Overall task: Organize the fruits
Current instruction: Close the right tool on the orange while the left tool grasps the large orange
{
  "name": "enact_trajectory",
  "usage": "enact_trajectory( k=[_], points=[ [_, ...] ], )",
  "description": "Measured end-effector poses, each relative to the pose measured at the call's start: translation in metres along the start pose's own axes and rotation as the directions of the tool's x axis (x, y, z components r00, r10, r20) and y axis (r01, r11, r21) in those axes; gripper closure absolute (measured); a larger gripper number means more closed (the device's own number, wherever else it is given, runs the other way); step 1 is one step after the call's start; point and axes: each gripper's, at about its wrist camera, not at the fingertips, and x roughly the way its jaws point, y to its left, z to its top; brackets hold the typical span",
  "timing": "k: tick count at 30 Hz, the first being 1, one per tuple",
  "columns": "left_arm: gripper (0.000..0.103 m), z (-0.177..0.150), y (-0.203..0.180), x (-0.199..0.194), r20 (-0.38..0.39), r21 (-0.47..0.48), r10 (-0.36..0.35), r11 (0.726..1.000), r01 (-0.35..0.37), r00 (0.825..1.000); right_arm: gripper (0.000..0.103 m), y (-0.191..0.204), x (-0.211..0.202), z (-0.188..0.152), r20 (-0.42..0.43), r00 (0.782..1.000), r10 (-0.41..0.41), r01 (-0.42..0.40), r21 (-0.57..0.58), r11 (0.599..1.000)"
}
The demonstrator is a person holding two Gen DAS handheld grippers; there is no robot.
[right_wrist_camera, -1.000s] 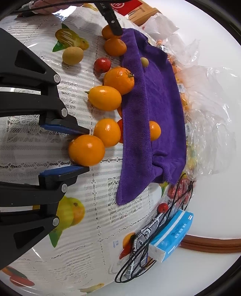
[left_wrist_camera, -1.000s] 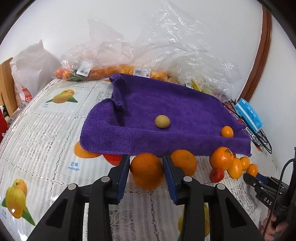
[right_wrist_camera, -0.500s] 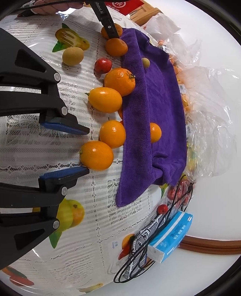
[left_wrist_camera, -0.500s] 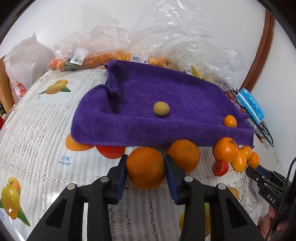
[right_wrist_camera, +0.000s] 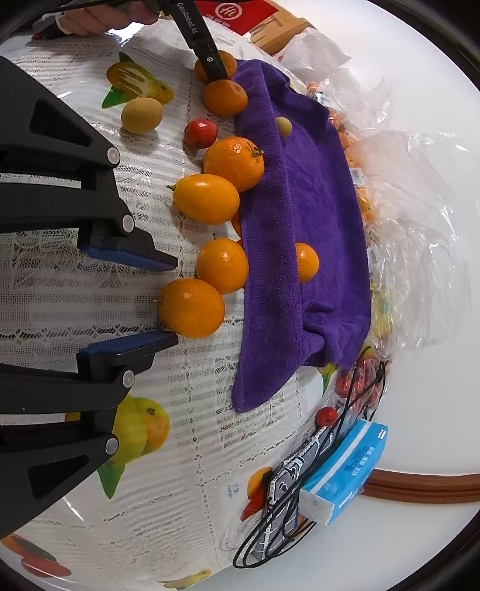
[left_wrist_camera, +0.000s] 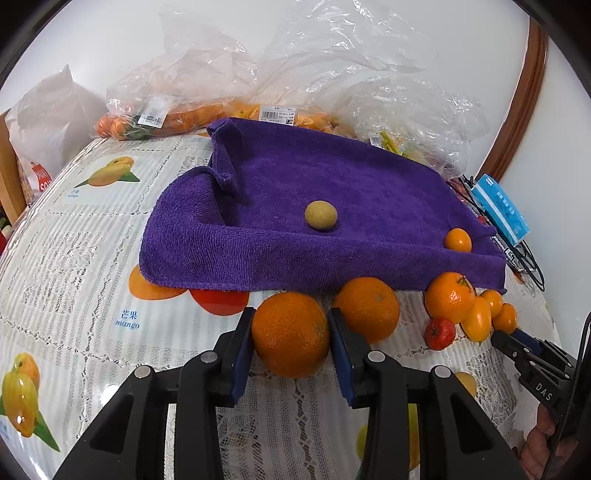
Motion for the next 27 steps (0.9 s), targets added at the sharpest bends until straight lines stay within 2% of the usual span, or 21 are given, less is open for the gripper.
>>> enact_trajectory(
  k=[9,13,15,19,27],
  points=[
    [0.066,0.000,-0.001,0.000,-0.001,0.004,-0.001,1.000,0.001,1.000,0.068,-0.013,0.004,0.007,0.014,1.000,0.004,-0.005,0.077,0.997],
    [0.066,-0.001,0.000,0.000,0.000,0.000,-0.005,1.000,0.005,1.000,0.070,-0.009,0.007,0.010,0.012,0.999,-0.031,0.030,0.063,0.998],
    [0.066,0.000,0.002,-0.001,0.002,-0.006,-0.014,1.000,0.014,1.000,0.071,-0.009,0.006,0.009,0.013,1.000,-0.023,0.022,0.061,0.998],
    [0.069,0.001,0.007,-0.007,0.031,-0.035,-0.071,0.997,0.072,0.997,0.071,-0.012,0.001,0.006,0.020,0.999,-0.026,0.024,0.065,0.998],
    [0.070,0.001,0.009,-0.016,0.084,-0.046,-0.088,0.995,0.092,0.993,0.071,-0.006,-0.019,0.009,0.064,0.998,-0.017,0.013,0.048,0.999]
  ],
)
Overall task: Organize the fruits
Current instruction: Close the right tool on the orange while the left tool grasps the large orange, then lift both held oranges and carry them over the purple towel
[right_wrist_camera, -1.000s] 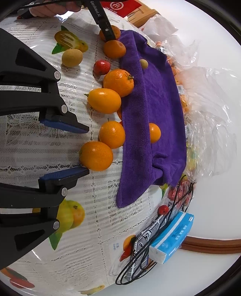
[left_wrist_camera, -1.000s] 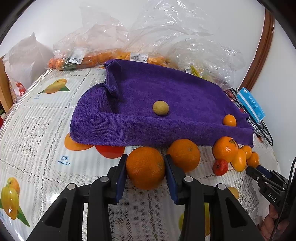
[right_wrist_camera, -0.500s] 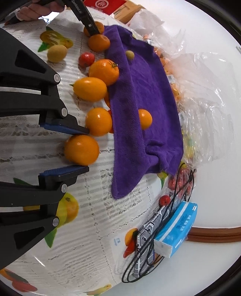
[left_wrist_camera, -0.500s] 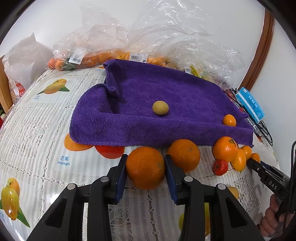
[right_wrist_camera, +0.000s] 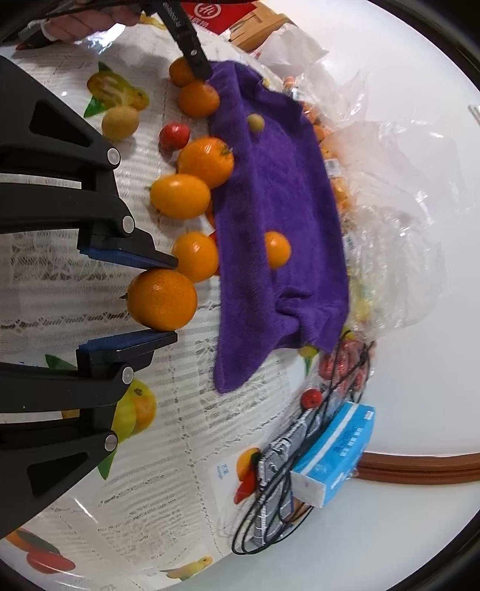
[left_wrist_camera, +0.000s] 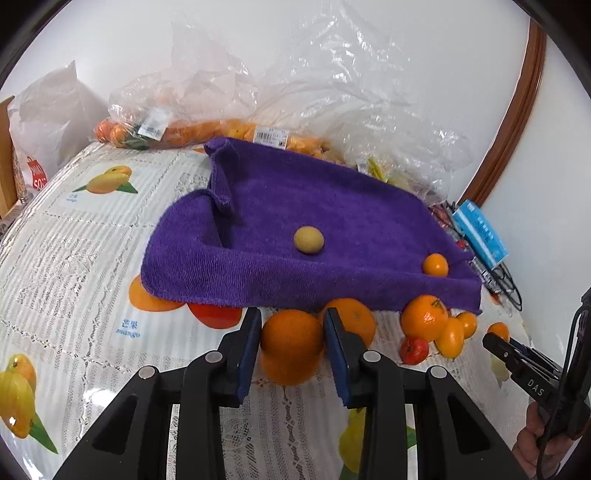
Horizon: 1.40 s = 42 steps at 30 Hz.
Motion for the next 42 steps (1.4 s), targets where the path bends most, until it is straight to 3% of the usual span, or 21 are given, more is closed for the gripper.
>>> enact_trajectory(
  k=[3,6,8,11,14,17,19,22,27,30,37,42],
  points=[
    [0.079,0.003,0.004,-0.007,0.035,-0.017,-0.022,1.000,0.023,0.999,0.071,0.004,-0.008,0.005,0.019,1.000,0.002,-0.002,-0.010,1.000],
    [0.079,0.003,0.005,-0.012,0.061,-0.019,-0.040,0.999,0.042,0.997,0.071,0.007,-0.017,0.010,0.041,0.999,0.008,-0.008,-0.020,1.000],
    [0.079,0.003,0.003,-0.009,0.050,-0.008,-0.011,1.000,0.011,0.999,0.071,0.010,-0.021,0.012,0.053,0.998,0.016,-0.015,-0.028,1.000],
    [0.075,0.002,0.002,-0.005,0.023,-0.001,-0.030,1.000,0.030,0.999,0.071,0.012,-0.020,0.012,0.049,0.999,0.017,-0.015,-0.040,0.999],
    [0.066,0.001,-0.003,-0.002,0.016,0.024,0.002,1.000,-0.003,1.000,0.071,0.012,-0.020,0.009,0.044,0.999,0.025,-0.023,-0.041,0.999],
    [0.063,-0.002,-0.006,0.010,-0.048,0.041,0.009,0.999,-0.007,0.999,0.071,0.011,-0.019,0.005,0.037,0.999,0.018,-0.016,-0.041,0.999],
    [0.059,-0.003,-0.007,0.009,-0.023,0.059,0.054,0.997,-0.053,0.998,0.071,0.009,-0.020,0.003,0.035,0.999,0.015,-0.013,-0.037,0.999],
    [0.069,-0.002,-0.003,0.008,-0.019,0.039,0.057,0.998,-0.056,0.998,0.071,0.007,-0.022,0.001,0.036,0.999,0.016,-0.015,-0.036,0.999],
    [0.069,-0.001,0.003,0.008,-0.018,0.010,0.078,0.997,-0.077,0.997,0.071,0.005,-0.024,0.000,0.037,0.999,0.013,-0.012,-0.035,0.999],
    [0.069,-0.003,-0.003,0.020,-0.075,0.055,0.113,0.993,-0.109,0.991,0.071,0.005,-0.023,0.000,0.038,0.999,0.009,-0.007,-0.040,0.999],
    [0.070,0.000,0.006,0.005,-0.006,0.000,0.073,0.997,-0.073,0.997,0.071,0.008,-0.018,0.002,0.034,0.999,0.010,-0.008,-0.040,0.999],
    [0.070,0.003,-0.001,-0.007,0.045,0.025,0.061,0.998,-0.062,0.997,0.071,0.009,-0.020,0.010,0.052,0.999,0.018,-0.016,-0.042,0.999]
  ],
)
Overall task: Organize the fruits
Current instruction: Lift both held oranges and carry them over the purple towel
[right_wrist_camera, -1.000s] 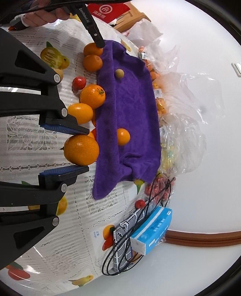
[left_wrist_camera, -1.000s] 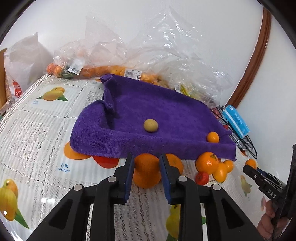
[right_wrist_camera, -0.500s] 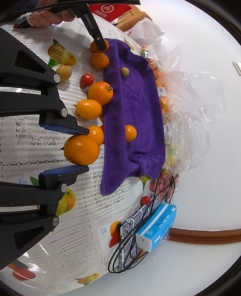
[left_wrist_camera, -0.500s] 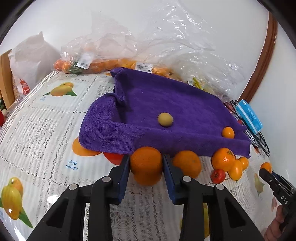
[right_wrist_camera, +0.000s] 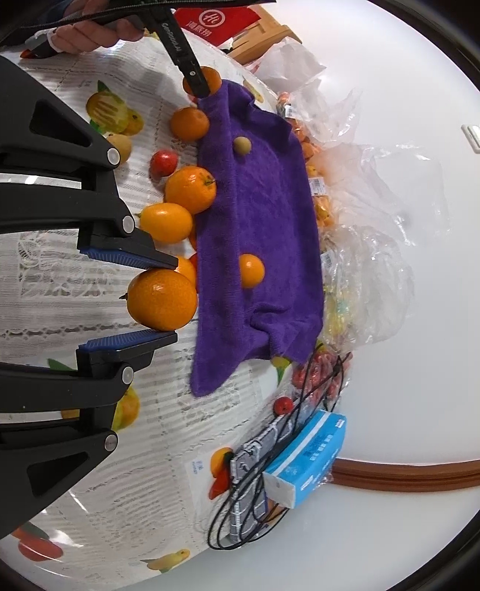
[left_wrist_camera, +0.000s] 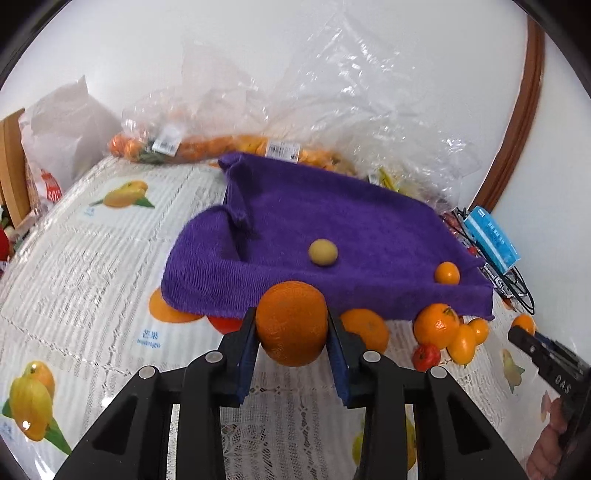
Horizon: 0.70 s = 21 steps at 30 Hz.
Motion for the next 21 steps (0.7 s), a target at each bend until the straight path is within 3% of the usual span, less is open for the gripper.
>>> enact_trajectory(
  k=[5,15,21],
  points=[
    [0.070,0.017,-0.013,0.001,-0.014,0.033,-0.003,0.999,0.003,1.000,0.071,0.002,-0.002,0.024,0.035,0.999,-0.009,0.010,-0.012,1.000],
    [0.070,0.088,-0.035,0.000,0.105,0.085,0.013,0.996,-0.022,0.994,0.071,0.014,0.000,0.097,0.153,0.988,-0.008,0.018,-0.062,0.998],
    [0.070,0.097,-0.031,0.030,0.132,0.053,0.070,0.996,-0.077,0.989,0.071,0.013,0.024,0.125,0.138,0.990,0.038,-0.031,-0.058,0.998]
  ],
)
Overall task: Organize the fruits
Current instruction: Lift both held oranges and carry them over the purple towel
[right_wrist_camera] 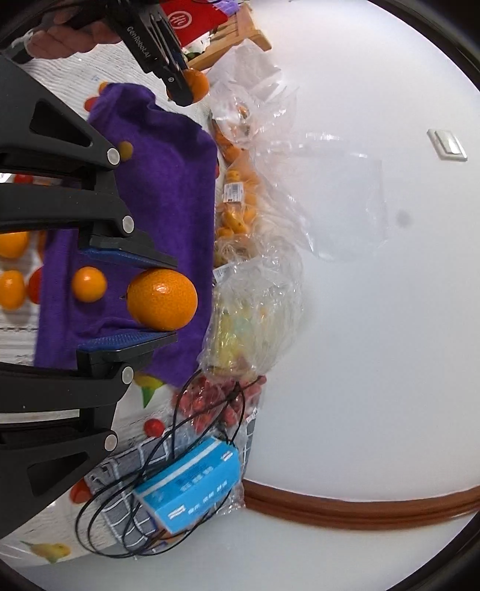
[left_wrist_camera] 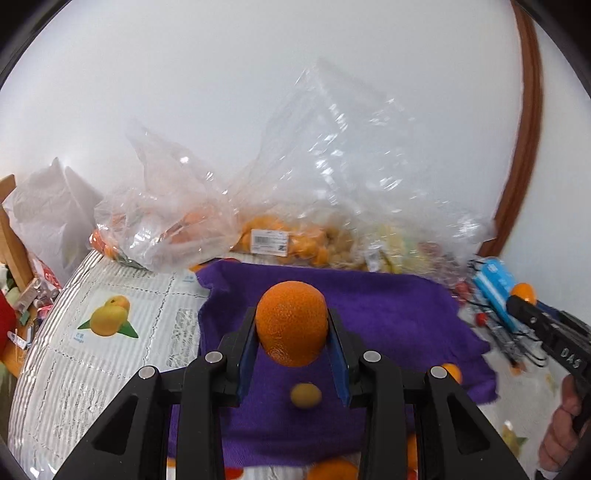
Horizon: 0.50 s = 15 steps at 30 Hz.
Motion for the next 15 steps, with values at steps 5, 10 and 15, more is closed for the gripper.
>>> enact_trajectory(
  k=[5,10,15],
  points=[
    [0.070,-0.022,0.008,0.018,-0.039,-0.009,0.019,1.000,-0.019,0.999,0.071,-0.009,0.032,-0.020,-0.039,0.999,0.013,-0.012,0.040,0.999],
    [0.070,-0.027,0.008,0.022,-0.040,-0.016,0.008,1.000,-0.009,0.999,0.071,-0.019,0.053,-0.036,-0.104,0.994,-0.013,0.018,0.055,0.998],
    [0.070,-0.031,0.010,0.028,-0.055,-0.020,0.012,1.000,-0.013,0.998,0.071,-0.023,0.059,-0.041,-0.096,0.995,-0.023,0.029,0.058,0.998]
  ],
)
